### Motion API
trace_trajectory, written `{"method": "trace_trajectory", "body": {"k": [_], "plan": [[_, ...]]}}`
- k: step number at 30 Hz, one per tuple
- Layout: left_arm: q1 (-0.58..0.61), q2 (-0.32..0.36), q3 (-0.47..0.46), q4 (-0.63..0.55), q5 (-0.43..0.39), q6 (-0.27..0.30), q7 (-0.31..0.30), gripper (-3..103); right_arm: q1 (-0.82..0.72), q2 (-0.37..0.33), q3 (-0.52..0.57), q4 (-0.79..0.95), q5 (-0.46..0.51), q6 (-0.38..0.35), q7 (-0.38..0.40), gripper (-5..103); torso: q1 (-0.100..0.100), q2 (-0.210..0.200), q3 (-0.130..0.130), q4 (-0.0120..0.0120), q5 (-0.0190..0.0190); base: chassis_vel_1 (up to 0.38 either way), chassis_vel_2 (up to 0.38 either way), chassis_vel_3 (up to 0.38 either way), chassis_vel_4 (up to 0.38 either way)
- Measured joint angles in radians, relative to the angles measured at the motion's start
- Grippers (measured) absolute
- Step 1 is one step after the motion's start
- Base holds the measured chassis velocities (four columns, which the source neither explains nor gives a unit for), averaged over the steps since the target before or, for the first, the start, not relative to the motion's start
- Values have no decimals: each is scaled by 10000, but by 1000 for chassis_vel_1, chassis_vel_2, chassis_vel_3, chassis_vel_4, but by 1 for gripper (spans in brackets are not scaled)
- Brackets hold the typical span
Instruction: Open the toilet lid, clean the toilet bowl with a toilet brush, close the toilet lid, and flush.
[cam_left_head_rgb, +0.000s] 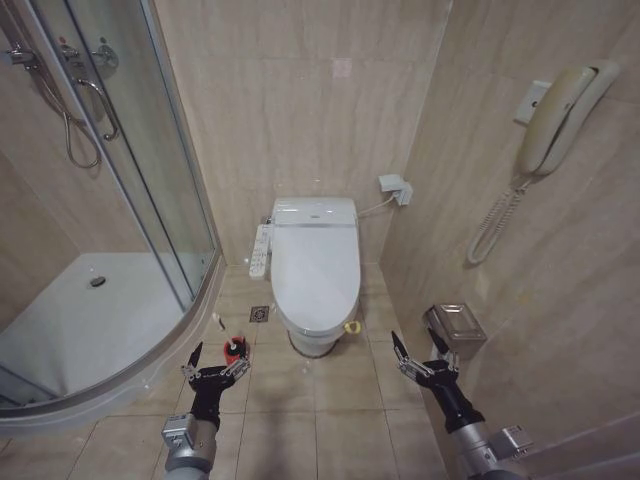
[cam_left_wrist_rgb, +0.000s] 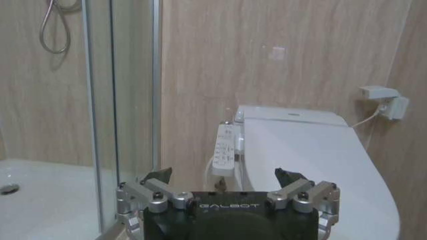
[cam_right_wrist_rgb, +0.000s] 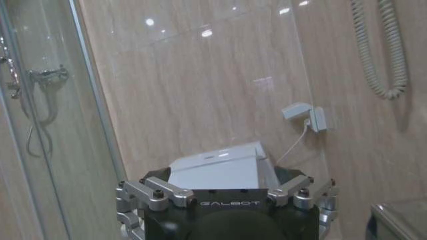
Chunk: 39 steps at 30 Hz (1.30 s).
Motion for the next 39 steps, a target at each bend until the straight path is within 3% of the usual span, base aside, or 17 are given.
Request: {"method": "trace_trajectory", "body": {"k": [12, 26, 39], "plan": [[-9, 0, -1, 0, 0, 0, 0, 100, 293, -50, 37, -160, 30, 176, -52, 100, 12, -4, 4, 3, -1, -128, 145, 122, -119], [-2, 0, 0, 0, 0, 0, 0, 100, 529, -56, 50, -273, 120, 216, -223, 100, 0, 1, -1, -1, -1, 16, -17, -11, 9], [-11, 0, 0, 0, 0, 0, 0, 100, 566, -146, 181, -349, 33, 344, 80, 100, 12, -2, 3, 0, -1, -120, 118, 126, -123]]}}
